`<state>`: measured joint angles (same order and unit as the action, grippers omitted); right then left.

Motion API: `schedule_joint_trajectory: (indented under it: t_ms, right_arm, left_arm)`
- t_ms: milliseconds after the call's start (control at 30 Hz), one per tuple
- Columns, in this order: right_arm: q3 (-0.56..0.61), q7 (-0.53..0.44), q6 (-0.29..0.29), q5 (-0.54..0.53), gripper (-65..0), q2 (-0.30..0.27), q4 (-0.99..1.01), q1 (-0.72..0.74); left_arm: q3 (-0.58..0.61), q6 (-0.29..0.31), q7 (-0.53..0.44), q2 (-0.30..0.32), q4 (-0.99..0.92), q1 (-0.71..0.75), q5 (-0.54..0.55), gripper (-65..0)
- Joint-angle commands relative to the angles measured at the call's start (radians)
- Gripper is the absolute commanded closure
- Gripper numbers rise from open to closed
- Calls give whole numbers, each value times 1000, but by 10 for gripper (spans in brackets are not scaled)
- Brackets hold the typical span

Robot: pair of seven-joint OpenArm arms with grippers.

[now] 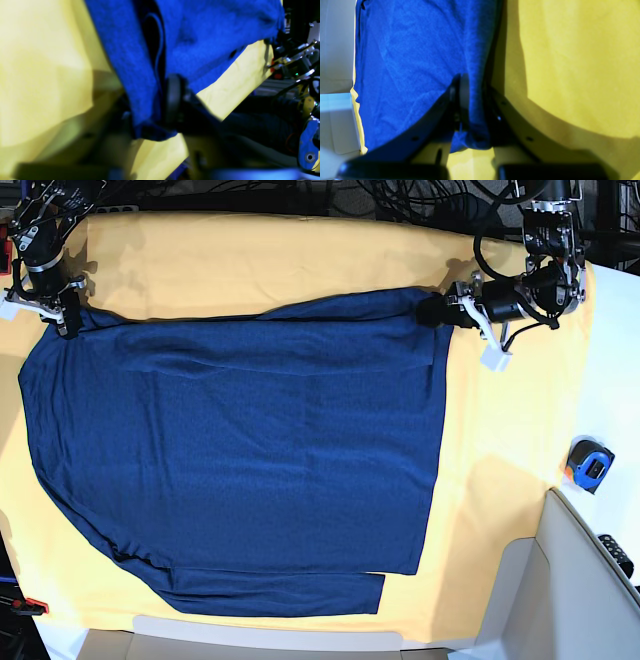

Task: Fold the T-shirt properly
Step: 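Raise both grippers, lifting the shirt's shoulder edge off the table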

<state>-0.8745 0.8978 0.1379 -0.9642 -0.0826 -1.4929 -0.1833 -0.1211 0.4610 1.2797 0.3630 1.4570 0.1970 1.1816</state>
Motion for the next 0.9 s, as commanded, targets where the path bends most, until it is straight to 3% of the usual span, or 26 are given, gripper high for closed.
schedule_joint_trajectory:
  t_ms: [0, 167, 300, 400, 567, 867]
  right_arm:
    - [-2, 2, -8, 3, 0, -13, -8, -11]
    - [-2, 2, -8, 3, 0, -15, -13, -23]
    - [-2, 44, -8, 3, 0, -36, -16, -22]
    - [-2, 129, -8, 1, 0, -70, -16, 3]
    - [-4, 200, -8, 1, 0, -107, -16, 72]
    - [-2, 271, -8, 3, 0, -110, -12, 238]
  left_arm:
    - [1, -5, 24, 11, 7, 2, -12, 0]
    - [-4, 5, 22, 9, 27, 2, -4, 0]
    - [-7, 150, 30, 9, 66, -1, -6, 0]
    - [-7, 196, 35, 11, 80, -4, -6, 0]
    - [-4, 201, 35, 9, 80, -69, -6, 0]
    - [-2, 203, 36, 8, 66, -222, -6, 0]
